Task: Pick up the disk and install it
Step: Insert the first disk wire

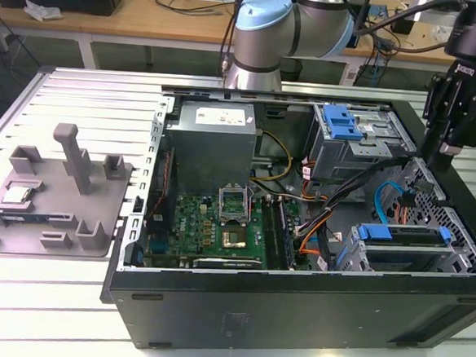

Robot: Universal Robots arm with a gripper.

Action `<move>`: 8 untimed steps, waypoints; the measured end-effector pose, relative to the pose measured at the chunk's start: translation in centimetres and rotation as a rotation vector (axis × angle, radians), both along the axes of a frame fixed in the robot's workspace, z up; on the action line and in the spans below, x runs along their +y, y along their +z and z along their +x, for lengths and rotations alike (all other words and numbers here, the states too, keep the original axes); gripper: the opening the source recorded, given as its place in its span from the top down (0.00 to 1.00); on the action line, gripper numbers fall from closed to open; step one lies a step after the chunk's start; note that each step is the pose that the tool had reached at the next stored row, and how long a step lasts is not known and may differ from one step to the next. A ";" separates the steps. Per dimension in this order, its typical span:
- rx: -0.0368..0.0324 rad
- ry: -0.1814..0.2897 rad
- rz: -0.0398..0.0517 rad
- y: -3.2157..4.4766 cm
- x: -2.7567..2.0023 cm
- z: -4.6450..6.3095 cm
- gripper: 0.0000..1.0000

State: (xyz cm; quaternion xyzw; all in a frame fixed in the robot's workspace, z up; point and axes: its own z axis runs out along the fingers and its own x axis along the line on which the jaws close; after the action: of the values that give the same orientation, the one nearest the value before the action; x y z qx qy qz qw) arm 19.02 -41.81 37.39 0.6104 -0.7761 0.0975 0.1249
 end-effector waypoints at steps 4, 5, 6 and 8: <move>0.0007 0.000 -0.0044 -0.79 0.10 0.1 0.56; 0.0008 -0.001 -0.0053 -0.99 0.15 0.1 0.56; 0.0008 -0.002 -0.0061 -1.07 0.18 0.1 0.56; 0.0015 -0.003 -0.0079 -1.42 0.27 0.1 0.56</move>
State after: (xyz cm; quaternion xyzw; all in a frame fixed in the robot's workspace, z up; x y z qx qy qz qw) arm 19.17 -41.54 35.97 0.6089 -0.7764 0.0999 0.1280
